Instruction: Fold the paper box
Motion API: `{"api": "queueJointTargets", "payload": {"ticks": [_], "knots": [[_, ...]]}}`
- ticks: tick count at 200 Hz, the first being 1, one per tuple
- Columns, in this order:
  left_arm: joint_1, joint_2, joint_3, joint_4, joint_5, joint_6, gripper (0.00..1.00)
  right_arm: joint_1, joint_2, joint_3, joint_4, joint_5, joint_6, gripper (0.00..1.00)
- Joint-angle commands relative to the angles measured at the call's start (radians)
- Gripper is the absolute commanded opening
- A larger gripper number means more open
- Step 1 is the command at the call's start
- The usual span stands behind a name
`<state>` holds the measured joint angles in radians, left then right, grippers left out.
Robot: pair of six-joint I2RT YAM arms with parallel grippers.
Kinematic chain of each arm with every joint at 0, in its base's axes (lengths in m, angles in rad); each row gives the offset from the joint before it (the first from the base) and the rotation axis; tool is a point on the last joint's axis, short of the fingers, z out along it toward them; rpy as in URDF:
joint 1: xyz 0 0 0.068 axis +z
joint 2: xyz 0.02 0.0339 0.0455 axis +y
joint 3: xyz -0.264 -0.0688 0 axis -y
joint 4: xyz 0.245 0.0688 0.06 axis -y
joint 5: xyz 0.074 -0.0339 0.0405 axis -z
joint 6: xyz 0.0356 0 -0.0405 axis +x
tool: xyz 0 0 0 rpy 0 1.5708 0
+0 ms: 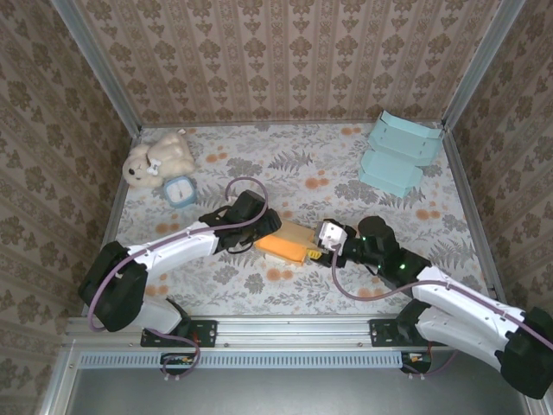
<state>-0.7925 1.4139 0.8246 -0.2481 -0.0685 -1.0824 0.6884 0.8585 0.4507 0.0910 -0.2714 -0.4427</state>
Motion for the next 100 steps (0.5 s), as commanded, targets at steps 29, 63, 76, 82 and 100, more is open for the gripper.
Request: {"api": "queueJointTargets", "payload": {"ticks": [29, 63, 76, 82, 100], "knots": [[-0.018, -0.016, -0.016, -0.015, -0.028, -0.011, 0.76, 0.022, -0.139, 0.020, -0.070, 0.027, 0.180, 0.64], [-0.022, -0.014, -0.018, -0.016, -0.034, -0.007, 0.77, 0.027, -0.170, 0.056, -0.087, 0.075, 0.302, 0.64], [-0.023, -0.013, -0.021, -0.013, -0.031, -0.007, 0.77, 0.029, -0.165, 0.072, -0.099, 0.139, 0.362, 0.65], [-0.024, -0.010, -0.020, -0.012, -0.029, -0.008, 0.77, 0.029, -0.162, 0.081, -0.106, 0.177, 0.397, 0.65], [-0.028, -0.010, -0.025, -0.004, -0.021, -0.013, 0.77, 0.030, -0.153, 0.105, -0.140, 0.288, 0.509, 0.65]]}}
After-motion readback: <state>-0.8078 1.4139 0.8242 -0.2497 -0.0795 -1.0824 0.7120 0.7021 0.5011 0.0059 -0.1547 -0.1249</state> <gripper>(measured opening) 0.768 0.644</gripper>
